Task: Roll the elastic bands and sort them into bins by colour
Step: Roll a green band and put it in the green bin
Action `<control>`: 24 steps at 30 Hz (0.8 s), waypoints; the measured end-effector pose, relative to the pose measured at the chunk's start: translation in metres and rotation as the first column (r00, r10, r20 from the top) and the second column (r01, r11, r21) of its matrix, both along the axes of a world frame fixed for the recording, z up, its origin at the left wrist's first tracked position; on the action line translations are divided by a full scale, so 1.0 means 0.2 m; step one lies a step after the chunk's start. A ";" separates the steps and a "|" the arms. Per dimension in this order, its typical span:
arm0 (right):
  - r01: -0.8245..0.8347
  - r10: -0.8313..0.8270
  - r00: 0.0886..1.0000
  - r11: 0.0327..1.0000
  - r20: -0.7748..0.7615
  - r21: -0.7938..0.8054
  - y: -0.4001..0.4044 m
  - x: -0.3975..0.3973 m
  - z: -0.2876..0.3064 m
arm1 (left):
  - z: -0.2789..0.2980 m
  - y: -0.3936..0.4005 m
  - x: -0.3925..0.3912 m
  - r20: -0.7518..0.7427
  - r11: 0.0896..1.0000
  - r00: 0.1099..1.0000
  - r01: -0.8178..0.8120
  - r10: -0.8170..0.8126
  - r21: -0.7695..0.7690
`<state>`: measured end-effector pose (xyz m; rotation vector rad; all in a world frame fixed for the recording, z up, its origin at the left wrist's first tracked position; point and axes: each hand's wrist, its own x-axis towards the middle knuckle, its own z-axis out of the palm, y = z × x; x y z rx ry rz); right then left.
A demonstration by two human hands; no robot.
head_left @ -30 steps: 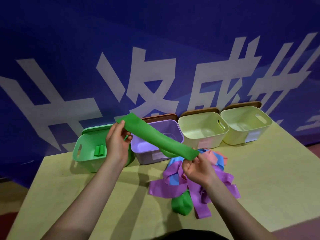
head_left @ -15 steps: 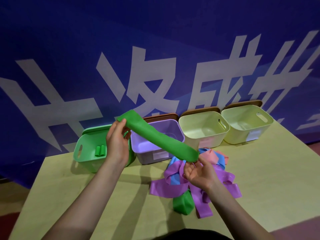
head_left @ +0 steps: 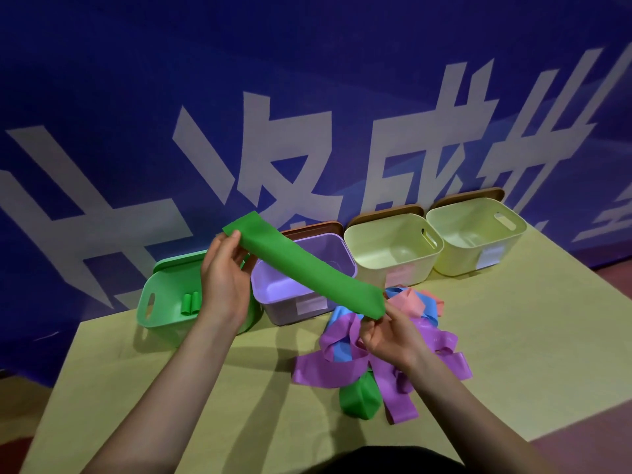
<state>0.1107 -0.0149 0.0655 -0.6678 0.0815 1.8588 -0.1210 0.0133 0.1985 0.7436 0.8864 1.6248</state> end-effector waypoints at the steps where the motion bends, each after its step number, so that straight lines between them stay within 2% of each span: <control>1: -0.007 0.006 0.998 1.000 0.063 0.022 -0.01 0.00 0.01 | 0.00 0.00 -0.01 0.001 1.000 1.000 -0.001 0.001 0.004; 4: -0.020 0.005 0.960 0.998 0.281 0.051 -0.04 0.02 0.04 | -0.01 0.01 -0.04 0.002 1.000 1.000 -0.006 0.006 0.006; 10: -0.020 -0.048 0.912 0.987 0.408 0.160 -0.07 0.06 0.09 | -0.06 0.01 -0.08 0.021 0.999 1.000 0.005 -0.005 -0.036; 13: -0.013 -0.037 0.929 0.991 0.367 0.132 -0.07 0.06 0.11 | -0.05 0.00 -0.06 0.061 0.999 0.998 -0.004 0.007 -0.054; 18: 0.033 -0.041 0.982 0.998 0.185 0.049 -0.05 0.03 0.12 | -0.04 0.00 -0.04 0.125 0.998 0.992 0.002 0.005 -0.057; 22: 0.024 -0.034 0.990 0.997 0.136 0.070 -0.04 0.00 0.13 | -0.02 0.02 -0.03 0.185 0.999 0.983 -0.004 0.012 -0.043; 24: 0.042 -0.048 0.997 0.994 0.055 0.105 -0.03 0.01 0.11 | -0.01 0.02 -0.03 0.195 0.999 0.981 -0.001 0.008 -0.033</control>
